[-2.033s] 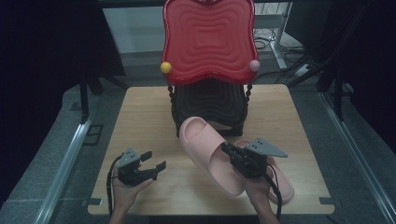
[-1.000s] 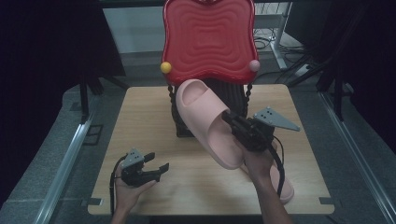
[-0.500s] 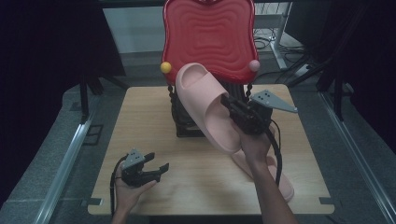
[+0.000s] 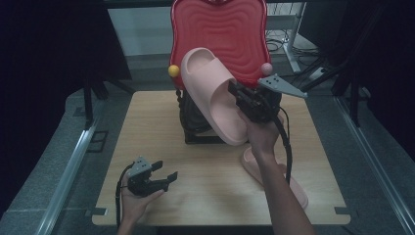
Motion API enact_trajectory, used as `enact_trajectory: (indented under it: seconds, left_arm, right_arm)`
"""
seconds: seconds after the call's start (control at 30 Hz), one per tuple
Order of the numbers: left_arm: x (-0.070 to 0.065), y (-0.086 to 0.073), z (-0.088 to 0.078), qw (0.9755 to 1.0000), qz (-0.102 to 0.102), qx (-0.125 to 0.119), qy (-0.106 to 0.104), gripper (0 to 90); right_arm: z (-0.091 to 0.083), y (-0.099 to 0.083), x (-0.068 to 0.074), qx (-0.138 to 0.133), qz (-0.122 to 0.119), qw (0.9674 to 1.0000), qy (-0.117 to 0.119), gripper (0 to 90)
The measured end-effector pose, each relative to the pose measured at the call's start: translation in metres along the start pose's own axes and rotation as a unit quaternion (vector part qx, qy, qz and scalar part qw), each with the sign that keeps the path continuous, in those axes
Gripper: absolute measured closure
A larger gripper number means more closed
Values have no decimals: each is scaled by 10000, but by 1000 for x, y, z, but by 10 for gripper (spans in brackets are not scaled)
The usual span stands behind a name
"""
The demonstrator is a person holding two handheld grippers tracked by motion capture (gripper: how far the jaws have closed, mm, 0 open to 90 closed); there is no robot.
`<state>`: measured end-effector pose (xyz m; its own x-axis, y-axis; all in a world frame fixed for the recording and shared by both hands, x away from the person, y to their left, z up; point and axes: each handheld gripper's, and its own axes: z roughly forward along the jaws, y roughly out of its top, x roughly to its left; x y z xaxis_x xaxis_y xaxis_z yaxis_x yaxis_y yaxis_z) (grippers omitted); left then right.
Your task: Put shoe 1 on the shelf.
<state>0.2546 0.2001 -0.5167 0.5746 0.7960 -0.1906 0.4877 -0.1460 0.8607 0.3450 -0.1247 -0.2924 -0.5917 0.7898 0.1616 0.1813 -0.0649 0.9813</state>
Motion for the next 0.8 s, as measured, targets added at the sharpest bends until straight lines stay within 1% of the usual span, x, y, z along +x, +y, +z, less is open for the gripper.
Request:
enact_trajectory:
  seconds: [0.13, 0.27, 0.33, 0.47, 0.63, 0.8]
  left_arm:
    - [-1, 0, 0, 10000, 19, 15, -11, 242]
    - [-1, 0, 0, 10000, 8, 11, -8, 242]
    - [-1, 0, 0, 10000, 6, 6, -5, 242]
    - [-1, 1, -2, 10000, 0, -26, -23, 242]
    - [-1, 1, -2, 10000, 3, -27, -19, 242]
    - [1, 1, -4, 10000, -19, -49, -10, 242]
  right_arm:
    - [6, 6, 2, -2, 20, 10000, -13, 848]
    - [10, 12, 4, -19, -9, 10000, -36, 848]
    - [14, 17, 4, -34, -27, 10000, -81, 848]
    - [17, 23, 5, -59, 19, 9999, -121, 848]
    - [24, 35, 6, -112, -17, 9997, -232, 848]
    - [32, 45, 6, -91, -25, 9994, -327, 848]
